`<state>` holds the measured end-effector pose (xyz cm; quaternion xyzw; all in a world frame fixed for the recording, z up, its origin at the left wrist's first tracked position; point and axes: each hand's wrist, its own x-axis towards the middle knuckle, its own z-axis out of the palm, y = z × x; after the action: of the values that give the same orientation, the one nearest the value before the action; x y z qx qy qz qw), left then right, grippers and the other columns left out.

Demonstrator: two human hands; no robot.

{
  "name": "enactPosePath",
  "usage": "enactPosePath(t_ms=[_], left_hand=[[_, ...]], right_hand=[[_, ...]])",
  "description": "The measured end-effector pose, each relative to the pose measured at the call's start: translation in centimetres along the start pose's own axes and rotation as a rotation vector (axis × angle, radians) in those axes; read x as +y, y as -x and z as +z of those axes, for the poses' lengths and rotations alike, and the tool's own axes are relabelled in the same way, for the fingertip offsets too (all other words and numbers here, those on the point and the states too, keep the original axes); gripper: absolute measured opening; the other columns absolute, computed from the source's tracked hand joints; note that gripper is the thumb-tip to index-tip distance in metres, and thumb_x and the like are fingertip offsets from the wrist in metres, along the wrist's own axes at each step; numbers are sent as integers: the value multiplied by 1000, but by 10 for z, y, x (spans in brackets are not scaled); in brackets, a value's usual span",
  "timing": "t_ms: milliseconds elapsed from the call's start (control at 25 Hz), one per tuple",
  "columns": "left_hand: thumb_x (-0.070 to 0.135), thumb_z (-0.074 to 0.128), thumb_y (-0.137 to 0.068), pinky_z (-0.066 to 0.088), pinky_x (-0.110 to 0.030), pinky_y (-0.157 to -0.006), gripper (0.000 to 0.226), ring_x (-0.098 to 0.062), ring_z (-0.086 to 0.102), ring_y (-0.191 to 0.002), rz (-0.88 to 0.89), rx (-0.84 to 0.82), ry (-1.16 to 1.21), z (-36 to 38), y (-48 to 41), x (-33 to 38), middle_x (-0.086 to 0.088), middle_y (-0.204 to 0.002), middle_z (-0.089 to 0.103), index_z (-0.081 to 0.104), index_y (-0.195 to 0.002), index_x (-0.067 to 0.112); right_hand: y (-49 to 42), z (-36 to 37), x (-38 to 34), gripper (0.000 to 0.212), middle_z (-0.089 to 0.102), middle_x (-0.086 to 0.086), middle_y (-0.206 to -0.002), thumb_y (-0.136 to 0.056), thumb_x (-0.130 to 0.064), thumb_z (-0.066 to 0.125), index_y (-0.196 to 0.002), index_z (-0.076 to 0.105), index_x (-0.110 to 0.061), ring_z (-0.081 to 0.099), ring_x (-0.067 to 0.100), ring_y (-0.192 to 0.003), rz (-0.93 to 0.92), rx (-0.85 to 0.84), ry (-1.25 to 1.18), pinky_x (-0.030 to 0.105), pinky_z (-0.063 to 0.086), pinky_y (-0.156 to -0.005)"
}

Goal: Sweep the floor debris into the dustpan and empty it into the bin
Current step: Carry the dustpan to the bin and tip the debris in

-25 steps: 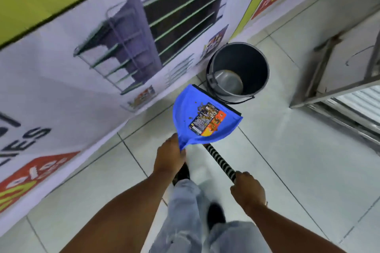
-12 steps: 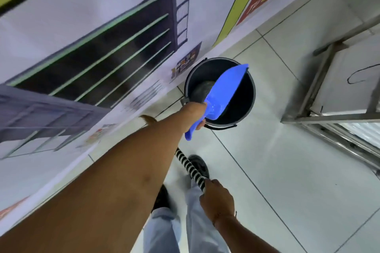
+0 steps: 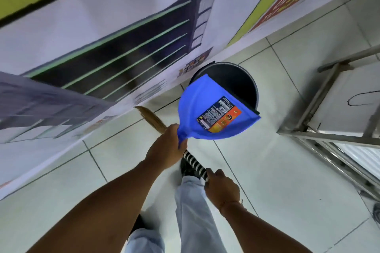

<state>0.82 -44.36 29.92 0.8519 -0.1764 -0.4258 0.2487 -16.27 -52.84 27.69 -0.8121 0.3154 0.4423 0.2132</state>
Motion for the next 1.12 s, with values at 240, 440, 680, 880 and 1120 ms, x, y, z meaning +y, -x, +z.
enactPosePath(t_ms=[240,440,680,880,1120], left_hand=[[12,58,-82,38,-30,-64,37,-36,58,-80,-258,155,113,-5,136,-136,-15,-94,61,40,-112,5],[8,56,-81,39,-34,-61,28,-35,56,-75,-471,230,233,18,245,-263,-10,-87,57,33,-96,13],[7,56,-81,45,-37,-65,29,-42,60,-86,-657,315,329,88,245,-381,-22,-100,62,39,-105,3],[13,54,-83,39,-34,-66,30,-41,58,-92,-726,377,401,153,167,-448,-21,-103,59,39,-107,3],[14,55,-84,42,-36,-66,31,-37,57,-83,-751,388,529,186,80,-466,-11,-94,53,37,-107,5]], right_hand=[[27,19,8,40,58,10,-117,-91,-27,46,-131,47,-27,61,30,-109,-41,41,298,37,52,-81],[-1,43,-70,43,65,13,-117,-77,-14,57,-119,61,-13,61,31,-108,-233,133,439,34,50,-87],[-135,112,-245,43,64,12,-126,-89,-21,53,-131,55,-27,60,36,-113,-528,249,467,40,50,-95],[-250,175,-340,52,60,17,-130,-87,-7,49,-135,52,-27,55,36,-119,-643,275,531,39,46,-102],[-288,195,-360,57,54,15,-139,-88,4,41,-139,47,-17,47,29,-130,-616,330,321,29,37,-110]])
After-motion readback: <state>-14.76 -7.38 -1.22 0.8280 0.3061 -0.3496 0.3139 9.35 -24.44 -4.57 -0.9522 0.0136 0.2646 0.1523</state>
